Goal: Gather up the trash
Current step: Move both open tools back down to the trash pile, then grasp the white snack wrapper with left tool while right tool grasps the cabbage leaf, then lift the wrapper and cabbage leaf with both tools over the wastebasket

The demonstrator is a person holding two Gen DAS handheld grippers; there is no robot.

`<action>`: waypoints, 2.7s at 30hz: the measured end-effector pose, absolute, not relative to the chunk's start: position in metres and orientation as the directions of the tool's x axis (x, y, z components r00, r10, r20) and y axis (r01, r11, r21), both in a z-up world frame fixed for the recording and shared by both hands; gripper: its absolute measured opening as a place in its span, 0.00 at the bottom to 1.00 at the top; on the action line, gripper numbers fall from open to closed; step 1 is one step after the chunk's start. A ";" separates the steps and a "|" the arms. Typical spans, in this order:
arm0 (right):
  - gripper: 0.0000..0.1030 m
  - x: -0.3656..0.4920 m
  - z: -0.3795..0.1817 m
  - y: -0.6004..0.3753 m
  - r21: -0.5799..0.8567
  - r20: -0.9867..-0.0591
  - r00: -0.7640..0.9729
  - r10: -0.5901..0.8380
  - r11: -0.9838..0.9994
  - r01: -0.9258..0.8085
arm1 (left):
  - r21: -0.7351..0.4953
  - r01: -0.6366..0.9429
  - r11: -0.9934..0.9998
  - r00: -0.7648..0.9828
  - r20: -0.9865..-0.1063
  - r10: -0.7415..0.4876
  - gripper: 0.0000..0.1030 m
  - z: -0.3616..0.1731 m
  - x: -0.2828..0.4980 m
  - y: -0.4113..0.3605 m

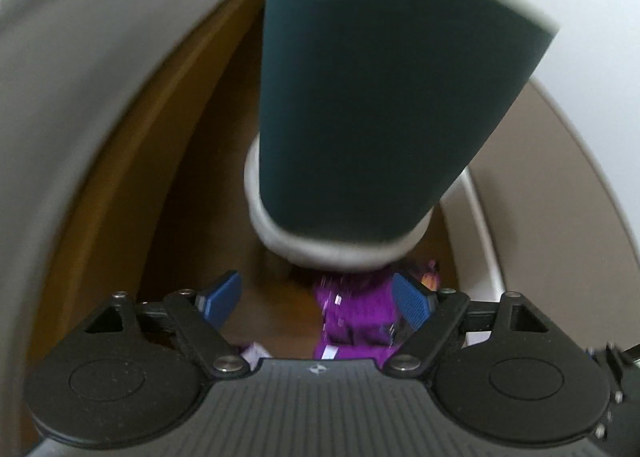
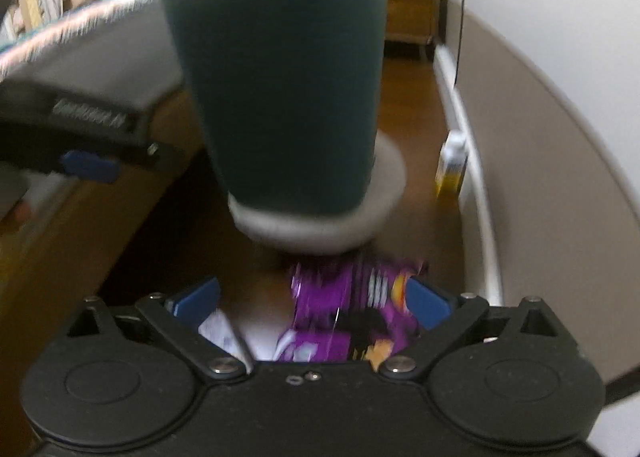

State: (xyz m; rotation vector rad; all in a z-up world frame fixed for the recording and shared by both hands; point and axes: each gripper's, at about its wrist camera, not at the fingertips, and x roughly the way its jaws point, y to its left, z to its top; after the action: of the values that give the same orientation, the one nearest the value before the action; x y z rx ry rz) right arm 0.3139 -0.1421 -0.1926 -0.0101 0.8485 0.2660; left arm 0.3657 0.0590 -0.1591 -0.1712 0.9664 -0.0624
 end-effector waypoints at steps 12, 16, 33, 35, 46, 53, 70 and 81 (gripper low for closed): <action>0.95 0.272 -0.313 -0.118 0.135 -0.900 0.362 0.242 0.946 -0.296 | -0.166 -0.075 0.983 0.245 -0.959 -0.143 0.80 -0.326 0.375 0.065; 0.92 0.261 -0.349 -0.112 0.154 -0.937 0.261 0.233 0.944 -0.290 | -0.172 -0.114 0.978 0.161 -0.975 -0.152 0.80 -0.368 0.374 0.071; 0.70 0.257 -0.431 -0.100 0.261 -0.962 0.036 0.270 0.952 -0.163 | -0.211 -0.171 0.963 0.054 -0.977 -0.204 0.80 -0.435 0.388 0.074; 0.64 0.258 -0.434 -0.101 0.263 -0.962 0.033 0.270 0.954 -0.141 | -0.201 -0.164 0.966 0.047 -0.979 -0.196 0.80 -0.437 0.388 0.072; 0.21 0.271 -0.436 -0.101 0.259 -0.965 0.006 0.260 0.962 -0.089 | -0.184 -0.106 0.977 0.047 -0.983 -0.180 0.69 -0.444 0.380 0.060; 0.08 0.262 -0.413 -0.092 0.248 -0.964 0.066 0.259 0.958 -0.146 | -0.168 -0.107 0.980 0.053 -0.985 -0.163 0.53 -0.432 0.372 0.064; 0.06 0.229 -0.327 -0.121 0.024 -0.938 0.338 0.072 0.989 -0.145 | -0.220 -0.098 0.970 0.191 -0.961 -0.199 0.41 -0.351 0.339 0.082; 0.06 0.250 -0.199 -0.154 0.064 -0.782 0.620 0.064 0.998 -0.022 | -0.267 -0.065 0.961 0.375 -0.900 -0.225 0.41 -0.229 0.336 0.082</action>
State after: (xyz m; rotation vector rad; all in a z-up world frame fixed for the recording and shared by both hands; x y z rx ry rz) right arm 0.2497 -0.1544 -0.1990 0.0500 0.9015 0.0490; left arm 0.3360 0.0820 -0.2293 -0.2772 1.1866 -0.1036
